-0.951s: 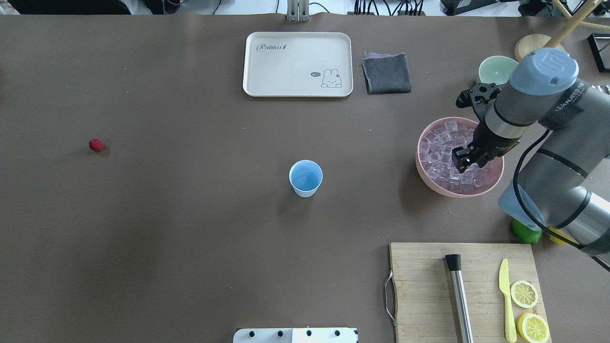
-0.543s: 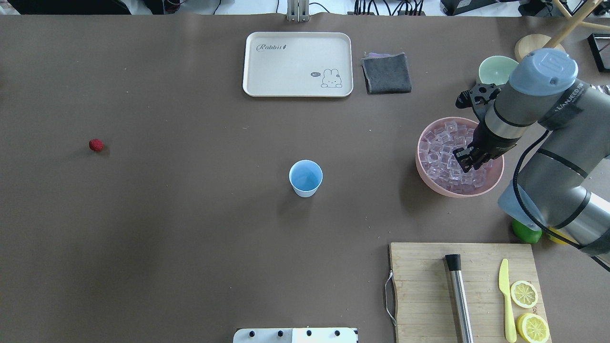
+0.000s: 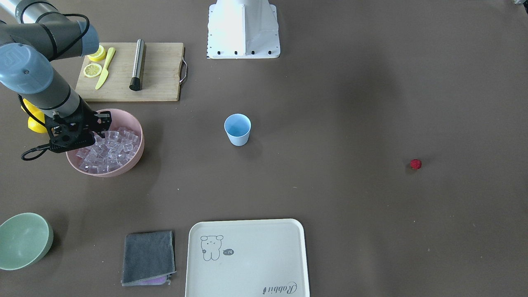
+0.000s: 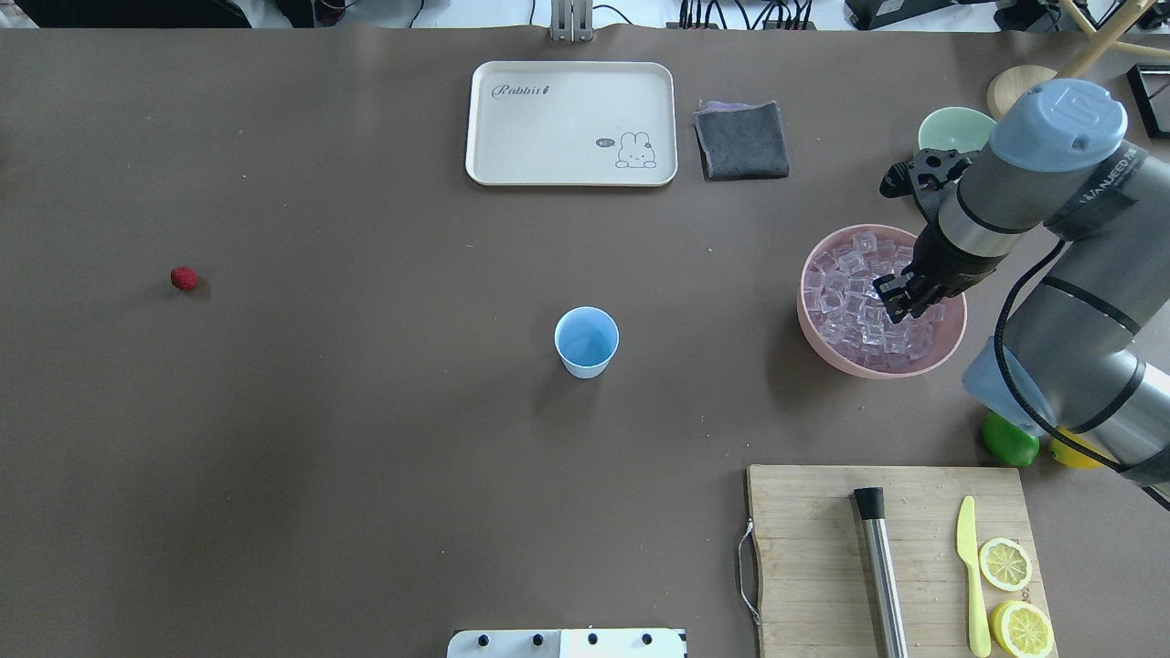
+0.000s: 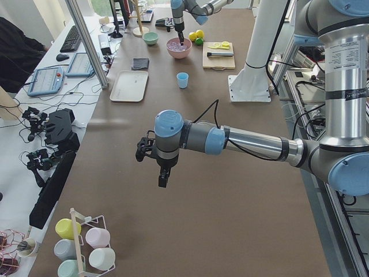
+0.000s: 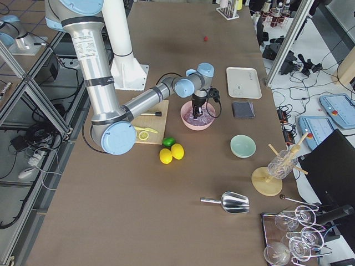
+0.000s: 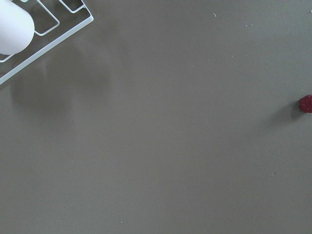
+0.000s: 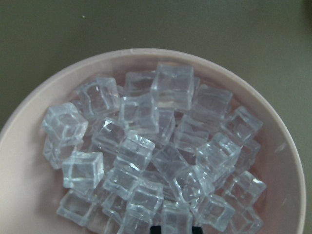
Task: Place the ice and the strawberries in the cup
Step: 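Carry the ice cube over the light-blue cup and release it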
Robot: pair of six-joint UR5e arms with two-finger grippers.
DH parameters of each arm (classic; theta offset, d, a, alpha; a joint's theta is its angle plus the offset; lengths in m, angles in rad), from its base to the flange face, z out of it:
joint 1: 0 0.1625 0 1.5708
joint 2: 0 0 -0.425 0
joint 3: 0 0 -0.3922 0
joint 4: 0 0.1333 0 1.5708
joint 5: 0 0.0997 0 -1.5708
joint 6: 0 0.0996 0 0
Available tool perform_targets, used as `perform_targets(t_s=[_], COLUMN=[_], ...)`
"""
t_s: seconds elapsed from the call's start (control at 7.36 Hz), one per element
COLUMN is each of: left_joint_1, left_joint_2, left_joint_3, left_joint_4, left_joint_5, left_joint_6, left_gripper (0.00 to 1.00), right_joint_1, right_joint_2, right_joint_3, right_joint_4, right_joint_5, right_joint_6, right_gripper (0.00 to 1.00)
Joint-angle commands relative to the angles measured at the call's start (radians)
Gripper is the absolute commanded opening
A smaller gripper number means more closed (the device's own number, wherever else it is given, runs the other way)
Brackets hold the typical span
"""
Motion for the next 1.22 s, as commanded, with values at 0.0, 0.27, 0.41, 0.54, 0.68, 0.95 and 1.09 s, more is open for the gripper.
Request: perform_targets(t_s=[0.0,0.27,0.41,0.54,0.68,0.95,1.09], left_joint_1=[-0.001,-0.001,-0.001,-0.001,-0.001,-0.001,-0.001], left_joint_2=[0.004,0.004,0.003,0.003,0.003,0.004,0.004], left_joint_3=[-0.009,-0.007,-0.004,-0.001,0.002,-0.002,-0.002], left_joint_4=[0.000,0.000,0.000,0.000,0.000,0.000,0.000], left_joint_5=[0.000,0.000,0.000,0.000,0.000,0.000,0.000], left_joint_6=[0.000,0.000,0.000,0.000,0.000,0.000,0.002], left_gripper=[0.97,0.97,0.97,0.97,0.97,0.97,0.97], right_joint_1=[0.015,-0.036,-0.083,-0.128,-0.177,-0.253,-0.277], right_joint_2=[0.018,0.131,0.199,0.257,0.318,0.429,0.446], right_joint_3=[0.042,0.034,0.031,0.019,-0.014,-0.068,-0.070], right_joint_4=[-0.011,-0.011,-0.011,-0.009,-0.003,0.000,0.002], right_joint_5=[0.009,0.015,0.013,0.007,-0.005,-0.040,-0.043], right_joint_6=[0.010,0.155,0.274,0.371,0.455,0.581,0.618], right_gripper=[0.00,0.00,0.00,0.00,0.00,0.00,0.00])
